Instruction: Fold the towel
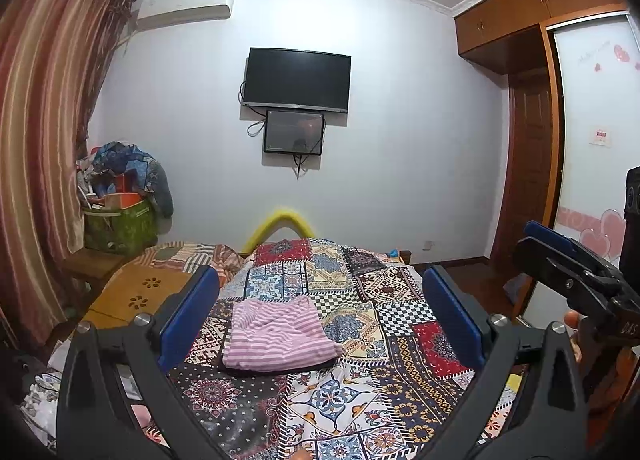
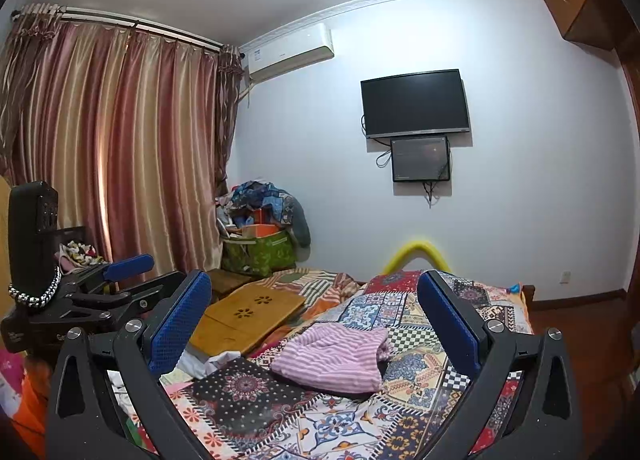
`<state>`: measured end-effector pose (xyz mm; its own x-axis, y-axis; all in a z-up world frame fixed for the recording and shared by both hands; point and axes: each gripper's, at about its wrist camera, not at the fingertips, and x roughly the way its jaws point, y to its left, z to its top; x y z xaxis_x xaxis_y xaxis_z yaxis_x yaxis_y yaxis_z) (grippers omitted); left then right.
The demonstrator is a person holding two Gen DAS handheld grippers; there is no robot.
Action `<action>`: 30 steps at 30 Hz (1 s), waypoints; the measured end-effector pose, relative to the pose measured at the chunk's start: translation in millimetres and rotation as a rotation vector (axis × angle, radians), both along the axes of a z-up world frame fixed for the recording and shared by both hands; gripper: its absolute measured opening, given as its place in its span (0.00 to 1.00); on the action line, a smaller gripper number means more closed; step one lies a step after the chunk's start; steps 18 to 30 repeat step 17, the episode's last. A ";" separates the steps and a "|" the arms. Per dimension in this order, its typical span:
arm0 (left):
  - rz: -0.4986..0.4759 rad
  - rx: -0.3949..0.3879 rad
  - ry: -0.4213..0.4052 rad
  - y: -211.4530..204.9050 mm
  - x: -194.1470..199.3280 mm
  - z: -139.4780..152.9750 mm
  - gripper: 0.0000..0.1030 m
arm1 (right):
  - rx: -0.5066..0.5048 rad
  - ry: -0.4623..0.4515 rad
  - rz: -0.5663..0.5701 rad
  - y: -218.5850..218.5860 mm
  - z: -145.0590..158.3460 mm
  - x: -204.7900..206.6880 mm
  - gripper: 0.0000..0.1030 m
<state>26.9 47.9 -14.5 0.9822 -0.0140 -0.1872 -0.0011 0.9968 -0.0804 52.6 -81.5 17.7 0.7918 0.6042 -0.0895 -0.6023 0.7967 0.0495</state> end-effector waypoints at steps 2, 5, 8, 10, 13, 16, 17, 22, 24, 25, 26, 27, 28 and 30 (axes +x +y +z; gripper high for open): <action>-0.001 -0.001 0.000 -0.5 0.2 -0.1 1.00 | 0.000 0.000 -0.001 0.1 0.3 -0.3 1.00; -0.004 0.001 0.001 -0.8 0.4 -0.1 1.00 | 0.001 0.001 -0.001 -0.1 0.4 0.0 1.00; -0.007 0.003 0.003 -1.4 0.0 -0.8 1.00 | 0.003 0.004 -0.006 -0.7 0.3 0.0 1.00; -0.009 0.005 0.003 -1.6 -0.4 -0.6 1.00 | 0.003 0.005 -0.007 -0.4 0.0 -0.2 1.00; -0.011 0.005 0.002 -2.9 -1.1 -0.4 1.00 | 0.004 0.007 -0.009 -0.6 -0.3 -0.2 1.00; -0.012 0.006 0.003 -4.5 -1.6 -0.8 1.00 | 0.004 0.011 -0.012 -0.2 -1.3 -0.4 1.00; -0.011 0.007 0.003 -4.7 -1.7 -1.1 1.00 | 0.004 0.013 -0.013 -0.3 -1.4 -0.2 1.00; -0.011 0.007 0.003 -4.7 -1.7 -1.1 1.00 | 0.004 0.013 -0.013 -0.3 -1.4 -0.2 1.00; -0.011 0.007 0.003 -4.7 -1.7 -1.1 1.00 | 0.004 0.013 -0.013 -0.3 -1.4 -0.2 1.00; -0.011 0.007 0.003 -4.7 -1.7 -1.1 1.00 | 0.004 0.013 -0.013 -0.3 -1.4 -0.2 1.00; -0.011 0.007 0.003 -4.7 -1.7 -1.1 1.00 | 0.004 0.013 -0.013 -0.3 -1.4 -0.2 1.00; -0.011 0.007 0.003 -4.7 -1.7 -1.1 1.00 | 0.004 0.013 -0.013 -0.3 -1.4 -0.2 1.00; -0.011 0.007 0.003 -4.7 -1.7 -1.1 1.00 | 0.004 0.013 -0.013 -0.3 -1.4 -0.2 1.00; -0.011 0.007 0.003 -4.7 -1.7 -1.1 1.00 | 0.004 0.013 -0.013 -0.3 -1.4 -0.2 1.00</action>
